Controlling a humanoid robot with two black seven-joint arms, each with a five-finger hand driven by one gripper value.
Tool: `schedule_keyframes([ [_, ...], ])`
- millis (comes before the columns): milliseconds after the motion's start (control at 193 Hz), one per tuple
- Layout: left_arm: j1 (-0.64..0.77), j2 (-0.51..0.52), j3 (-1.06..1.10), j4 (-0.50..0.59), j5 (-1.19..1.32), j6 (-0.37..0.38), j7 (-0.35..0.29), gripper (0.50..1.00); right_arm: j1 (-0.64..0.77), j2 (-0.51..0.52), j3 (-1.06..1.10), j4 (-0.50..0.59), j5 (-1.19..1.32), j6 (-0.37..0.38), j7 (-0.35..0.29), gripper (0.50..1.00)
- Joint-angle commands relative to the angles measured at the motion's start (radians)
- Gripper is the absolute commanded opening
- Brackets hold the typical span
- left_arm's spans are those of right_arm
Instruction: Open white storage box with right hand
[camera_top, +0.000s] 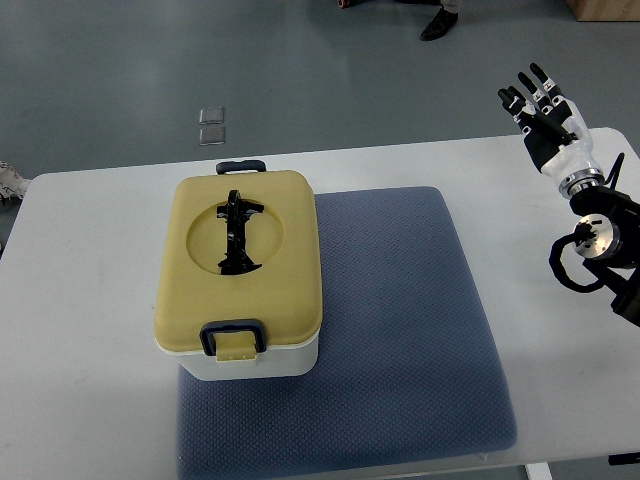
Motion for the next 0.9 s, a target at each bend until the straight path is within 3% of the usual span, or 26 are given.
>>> schedule_keyframes([
  [0,0.000,0.000,0.001,0.000,0.000,-0.001,0.000,1.000,0.000,0.000,0.000,0.000,0.002,0.000,0.000,0.930],
  [896,0.000,0.000,-0.002,0.011,-0.002,0.002,0.000,1.000,0.002,-0.002,0.000,0.000,0.000,-0.001,0.000,0.930],
])
